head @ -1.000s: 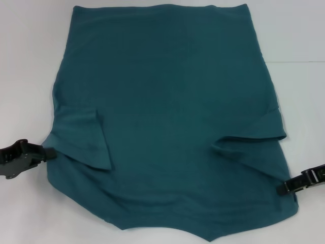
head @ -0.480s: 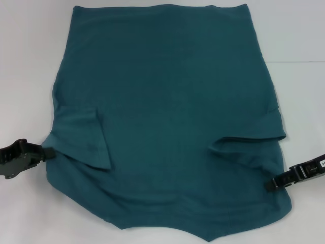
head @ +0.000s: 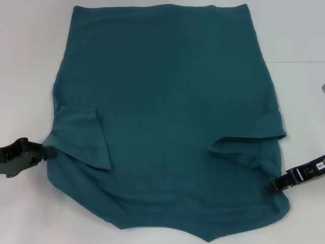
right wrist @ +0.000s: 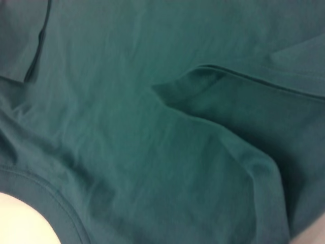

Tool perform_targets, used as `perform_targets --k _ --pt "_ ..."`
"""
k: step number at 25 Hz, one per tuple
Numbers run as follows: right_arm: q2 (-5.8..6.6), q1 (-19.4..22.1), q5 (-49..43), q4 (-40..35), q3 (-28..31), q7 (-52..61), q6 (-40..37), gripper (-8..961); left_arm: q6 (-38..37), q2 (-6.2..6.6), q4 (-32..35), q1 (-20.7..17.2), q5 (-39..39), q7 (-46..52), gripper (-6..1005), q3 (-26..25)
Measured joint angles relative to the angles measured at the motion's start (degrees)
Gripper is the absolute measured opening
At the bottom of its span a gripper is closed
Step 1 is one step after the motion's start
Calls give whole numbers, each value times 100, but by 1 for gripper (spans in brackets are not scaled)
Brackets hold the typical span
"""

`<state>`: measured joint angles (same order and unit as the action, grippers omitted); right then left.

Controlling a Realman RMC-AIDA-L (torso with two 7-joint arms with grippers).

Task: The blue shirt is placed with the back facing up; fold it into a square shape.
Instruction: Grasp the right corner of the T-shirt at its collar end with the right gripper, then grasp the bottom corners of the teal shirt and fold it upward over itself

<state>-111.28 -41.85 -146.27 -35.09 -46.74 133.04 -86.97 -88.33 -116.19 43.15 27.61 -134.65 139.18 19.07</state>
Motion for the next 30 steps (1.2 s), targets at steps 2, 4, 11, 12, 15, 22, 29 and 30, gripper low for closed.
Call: perform_targets --k 2,4,11,12,15,22,29,30 --pt "0 9 5 -17 4 2 4 497 0 0 0 -1 0 -1 14 0" --pt "1 10 4 -23 5 5 5 485 0 0 0 -8 0 -4 14 0" --pt "13 1 -11 -33 24 71 114 169 -15 0 2 -29 0 -35 14 0" --pt "20 4 -6 -35 36 72 118 140 -17 0 3 -32 0 -38 14 0" --pt "43 21 15 -51 179 65 95 53 -75 0 24 -43 7 -116 14 -1" --pt "81 98 6 -199 537 9 -276 53 -493 29 187 -112 -22 -361 14 16" --pt "152 208 -40 -260 480 -18 -955 54 -1383 41 541 -296 -257 -683 14 46" --pt "156 244 -41 -297 477 -39 -1070 54 -1497 38 589 -325 -339 -726 14 46"
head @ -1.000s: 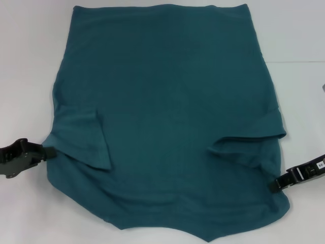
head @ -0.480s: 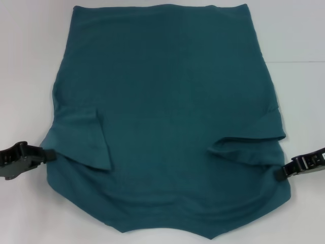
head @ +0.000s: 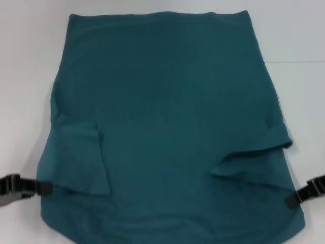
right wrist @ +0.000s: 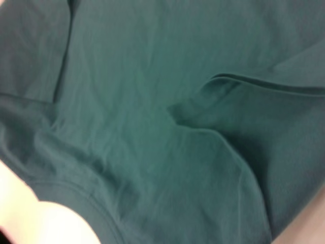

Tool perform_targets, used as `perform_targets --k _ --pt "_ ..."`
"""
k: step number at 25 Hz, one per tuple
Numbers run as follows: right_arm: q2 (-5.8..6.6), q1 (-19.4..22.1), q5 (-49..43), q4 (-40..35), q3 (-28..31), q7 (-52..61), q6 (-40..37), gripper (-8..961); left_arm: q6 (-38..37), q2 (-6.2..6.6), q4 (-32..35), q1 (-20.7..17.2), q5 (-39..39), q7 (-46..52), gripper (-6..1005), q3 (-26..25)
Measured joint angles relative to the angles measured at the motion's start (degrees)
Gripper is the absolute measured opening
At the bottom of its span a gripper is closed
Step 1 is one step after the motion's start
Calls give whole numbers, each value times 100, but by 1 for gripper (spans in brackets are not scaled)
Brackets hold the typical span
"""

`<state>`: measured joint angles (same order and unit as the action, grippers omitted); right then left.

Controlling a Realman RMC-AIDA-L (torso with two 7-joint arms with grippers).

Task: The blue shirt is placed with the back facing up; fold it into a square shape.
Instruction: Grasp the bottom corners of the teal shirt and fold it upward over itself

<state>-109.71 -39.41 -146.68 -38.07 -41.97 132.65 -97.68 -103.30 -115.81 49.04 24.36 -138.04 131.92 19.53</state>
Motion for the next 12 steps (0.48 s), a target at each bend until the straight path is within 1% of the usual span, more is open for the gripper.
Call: perform_targets --k 4,5,6,9,12 --pt "3 168 -7 -97 -6 -155 -456 54 -246 -34 106 -115 -278 -108 13 3" --pt "3 168 -7 -97 -6 -155 -456 54 -296 -41 121 -146 -351 -151 13 5" --pt "1 255 -9 -127 -7 -221 -605 54 -339 -44 138 -179 -418 -197 13 5" --pt "-2 345 -6 -136 32 -214 -614 54 -390 -40 188 -241 -519 -286 13 -13" --pt "3 339 27 -138 198 -207 -508 54 -364 -9 164 -110 -566 -260 13 11"
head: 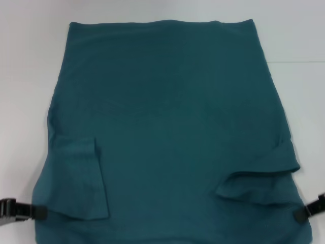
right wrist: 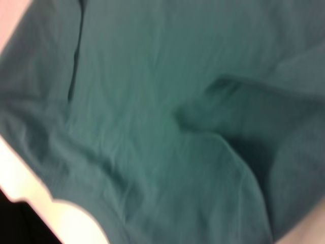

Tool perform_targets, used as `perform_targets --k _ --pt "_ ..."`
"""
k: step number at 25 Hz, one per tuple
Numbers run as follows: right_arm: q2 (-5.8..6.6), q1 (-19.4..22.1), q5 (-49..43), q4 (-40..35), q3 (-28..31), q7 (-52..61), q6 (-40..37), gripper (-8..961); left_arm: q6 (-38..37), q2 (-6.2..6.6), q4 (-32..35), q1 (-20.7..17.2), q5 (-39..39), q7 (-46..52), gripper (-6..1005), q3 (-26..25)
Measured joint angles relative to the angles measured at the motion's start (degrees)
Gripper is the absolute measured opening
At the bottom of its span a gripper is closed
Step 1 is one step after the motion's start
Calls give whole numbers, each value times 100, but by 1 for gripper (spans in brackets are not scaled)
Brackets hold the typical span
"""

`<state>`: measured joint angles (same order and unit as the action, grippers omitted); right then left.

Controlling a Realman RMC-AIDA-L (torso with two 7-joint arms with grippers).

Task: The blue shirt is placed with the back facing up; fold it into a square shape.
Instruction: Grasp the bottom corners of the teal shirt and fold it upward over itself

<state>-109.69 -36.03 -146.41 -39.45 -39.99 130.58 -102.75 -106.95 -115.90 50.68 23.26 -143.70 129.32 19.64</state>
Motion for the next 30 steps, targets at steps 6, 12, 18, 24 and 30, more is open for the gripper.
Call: perform_targets --k 6,12,18,24,30 --pt "-40 -348 69 79 709 217 729 53 762 67 -357 683 -43 576 13 123" --pt "-146 -599 453 85 809 778 1923 53 1863 158 -761 1304 -44 1131 13 515" --pt "-322 -796 524 87 735 953 3091 53 2923 141 -848 1729 -44 1637 13 1166" --pt "-499 -832 534 87 446 840 4278 53 4228 -34 -868 1971 -41 1625 14 1540" --pt "-724 -918 507 146 -462 865 5700 53 5774 -123 -1126 2110 -41 1630 13 2460"
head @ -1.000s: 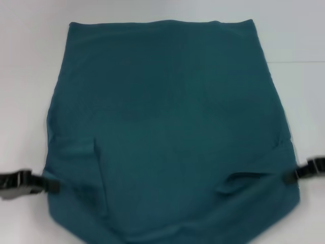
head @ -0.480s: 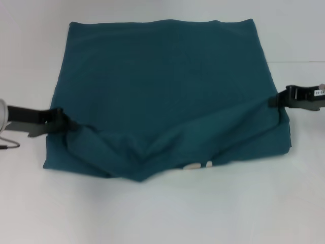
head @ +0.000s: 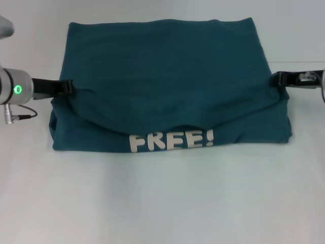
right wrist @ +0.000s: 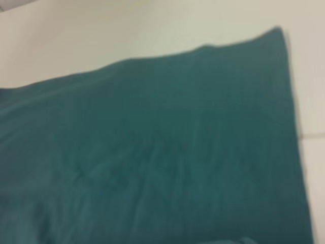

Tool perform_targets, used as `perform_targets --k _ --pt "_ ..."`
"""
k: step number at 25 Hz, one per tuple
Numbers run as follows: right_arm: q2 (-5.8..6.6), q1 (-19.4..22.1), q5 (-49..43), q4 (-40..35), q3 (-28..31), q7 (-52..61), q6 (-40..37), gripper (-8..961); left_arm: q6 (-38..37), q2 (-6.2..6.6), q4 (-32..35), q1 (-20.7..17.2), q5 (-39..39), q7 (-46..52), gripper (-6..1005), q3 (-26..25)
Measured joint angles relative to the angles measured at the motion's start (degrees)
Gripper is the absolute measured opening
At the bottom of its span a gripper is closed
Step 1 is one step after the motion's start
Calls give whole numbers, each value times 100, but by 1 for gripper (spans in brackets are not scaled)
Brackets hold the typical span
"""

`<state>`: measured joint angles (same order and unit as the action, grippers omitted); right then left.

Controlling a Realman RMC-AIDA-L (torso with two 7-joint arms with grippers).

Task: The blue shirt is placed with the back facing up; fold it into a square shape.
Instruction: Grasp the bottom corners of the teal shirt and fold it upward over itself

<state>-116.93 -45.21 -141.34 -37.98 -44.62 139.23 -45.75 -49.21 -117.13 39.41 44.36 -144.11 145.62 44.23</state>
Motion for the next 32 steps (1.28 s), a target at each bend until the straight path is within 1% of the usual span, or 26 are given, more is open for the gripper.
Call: perform_targets --k 1,5,7,9,14,21,32 --pt "0 0 0 0 0 0 0 53 219 -2 -102 37 0 1 13 91" --pt "-27 -108 -7 161 -286 1 630 54 936 -2 -401 216 -1 -184 13 211" --pt "-27 -176 -8 257 -341 -1 832 54 1061 1 -454 256 -1 -246 13 237" --pt "-22 -251 -13 353 -401 -20 1014 54 1264 31 -548 362 -51 -361 13 295" --pt "-24 -359 -48 451 -640 -1 1354 54 1502 18 -559 407 -141 -392 14 305" --pt "-29 -500 -63 467 -647 -2 1518 54 1619 14 -559 435 -144 -394 18 310" --pt "13 -711 -71 504 -654 -1 1615 54 1757 31 -558 525 -144 -394 24 314"
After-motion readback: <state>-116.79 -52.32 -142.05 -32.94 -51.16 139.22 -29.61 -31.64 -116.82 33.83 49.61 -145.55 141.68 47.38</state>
